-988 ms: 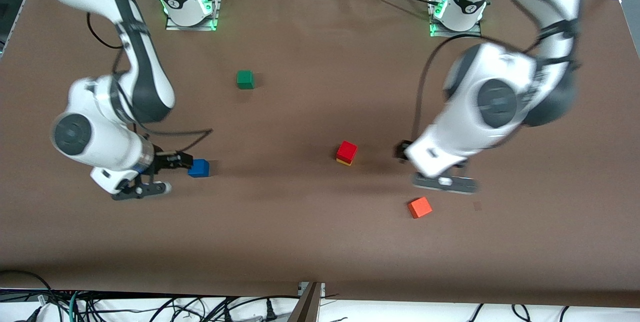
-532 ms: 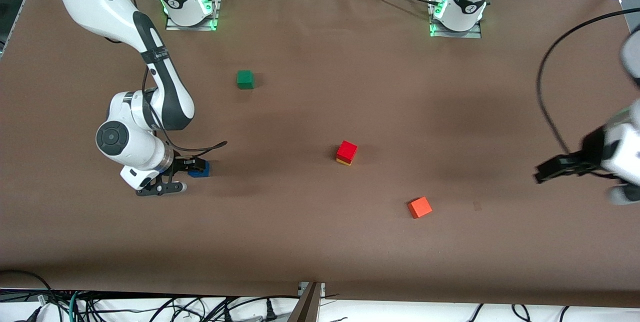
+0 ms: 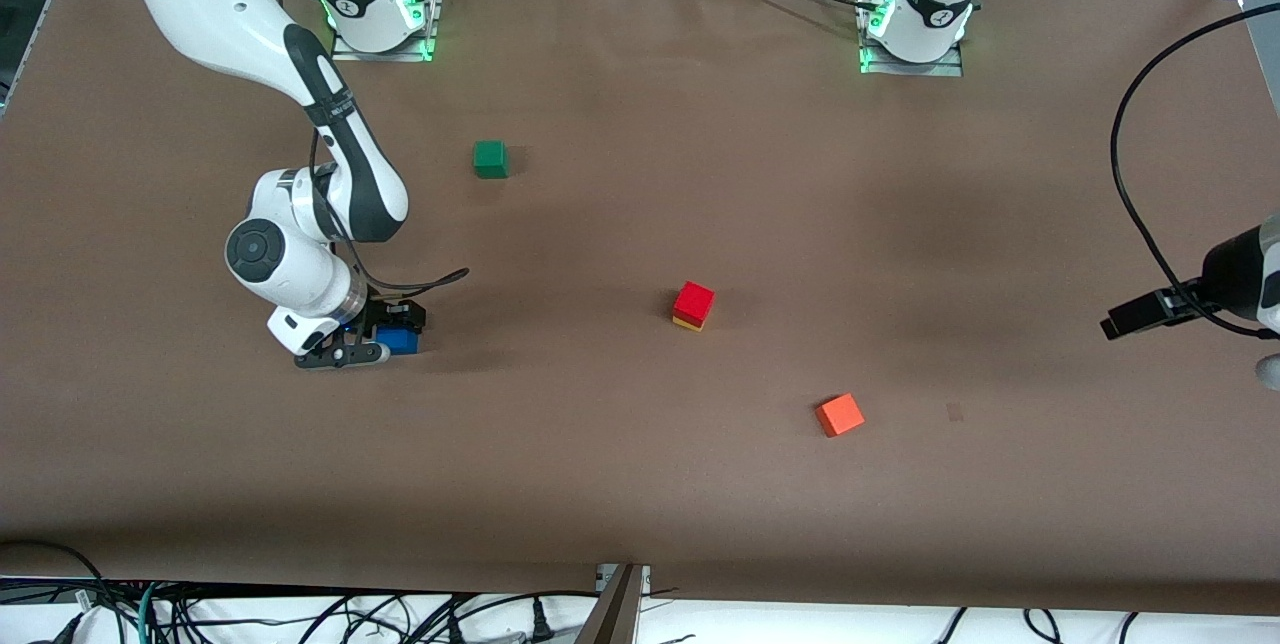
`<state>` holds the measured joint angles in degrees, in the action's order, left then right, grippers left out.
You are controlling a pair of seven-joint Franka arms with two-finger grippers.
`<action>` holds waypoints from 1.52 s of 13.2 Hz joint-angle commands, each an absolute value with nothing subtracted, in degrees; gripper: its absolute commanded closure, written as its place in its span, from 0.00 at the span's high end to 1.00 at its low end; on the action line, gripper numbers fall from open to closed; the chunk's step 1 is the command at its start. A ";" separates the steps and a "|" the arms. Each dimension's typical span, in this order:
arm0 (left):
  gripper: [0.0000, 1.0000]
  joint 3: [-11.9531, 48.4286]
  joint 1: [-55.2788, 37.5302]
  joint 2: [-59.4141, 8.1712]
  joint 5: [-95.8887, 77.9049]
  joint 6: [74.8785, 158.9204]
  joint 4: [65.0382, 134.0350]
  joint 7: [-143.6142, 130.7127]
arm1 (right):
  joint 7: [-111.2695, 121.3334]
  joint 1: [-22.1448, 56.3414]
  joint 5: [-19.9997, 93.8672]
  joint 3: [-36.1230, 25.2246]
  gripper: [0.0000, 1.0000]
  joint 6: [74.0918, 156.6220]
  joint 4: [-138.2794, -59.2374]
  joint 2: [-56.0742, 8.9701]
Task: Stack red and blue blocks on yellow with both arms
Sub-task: 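Grasp the blue cube with the right gripper while the left gripper withdraws, then carry the blue cube with the right gripper over the red cube, then lower the blue cube onto the red cube and open the right gripper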
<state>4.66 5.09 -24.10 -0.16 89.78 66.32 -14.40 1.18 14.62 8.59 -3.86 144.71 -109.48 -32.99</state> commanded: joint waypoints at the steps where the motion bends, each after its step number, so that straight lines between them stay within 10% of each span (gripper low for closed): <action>1: 1.00 5.53 5.01 -20.75 1.83 87.01 67.32 -14.50 | 1.06 15.02 9.76 -2.64 0.27 140.66 -108.39 -29.71; 7: 1.00 5.01 4.57 -8.98 0.44 93.76 84.61 -9.88 | -10.87 22.56 9.40 -2.55 0.16 110.86 -80.01 -31.46; 14: 1.00 5.36 4.39 -9.40 1.14 93.69 85.08 -7.38 | -41.29 44.89 4.69 -3.51 0.16 114.67 -54.87 -47.96; 20: 1.00 5.10 5.27 -9.75 0.53 93.69 84.03 -6.86 | -41.75 50.18 -3.94 -3.52 0.17 122.94 -54.49 -52.38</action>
